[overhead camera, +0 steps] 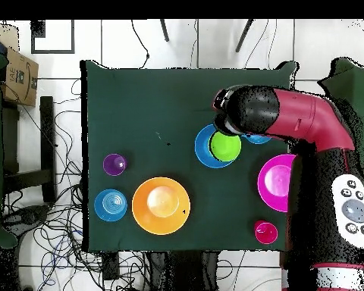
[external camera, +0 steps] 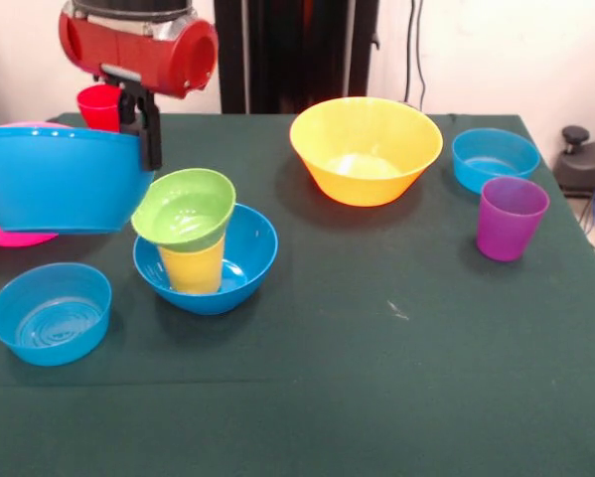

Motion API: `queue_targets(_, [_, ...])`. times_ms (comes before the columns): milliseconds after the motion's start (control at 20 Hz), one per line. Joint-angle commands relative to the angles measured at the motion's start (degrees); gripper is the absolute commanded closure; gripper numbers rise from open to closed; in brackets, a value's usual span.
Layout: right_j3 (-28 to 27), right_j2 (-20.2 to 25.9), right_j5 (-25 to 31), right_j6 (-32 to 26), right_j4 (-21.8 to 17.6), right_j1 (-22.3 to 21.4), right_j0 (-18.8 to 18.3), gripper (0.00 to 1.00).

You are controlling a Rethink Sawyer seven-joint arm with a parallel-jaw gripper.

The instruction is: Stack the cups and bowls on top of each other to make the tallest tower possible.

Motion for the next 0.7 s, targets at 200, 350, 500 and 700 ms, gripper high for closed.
queue_targets(200, [2.51, 2.62, 13.0, -4.33, 1.63, -2.78, 3.87, 1.0])
queue_targets(350, [1.54, 2.64, 16.46, -3.18, 3.03, -3.15, 4.35, 1.0])
queue_targets(500, [1.07, 2.42, 20.35, -2.23, 4.19, -3.31, 4.97, 1.0])
queue_targets(700, [0.57, 2.16, 22.19, -2.16, 4.59, -3.38, 5.49, 1.0])
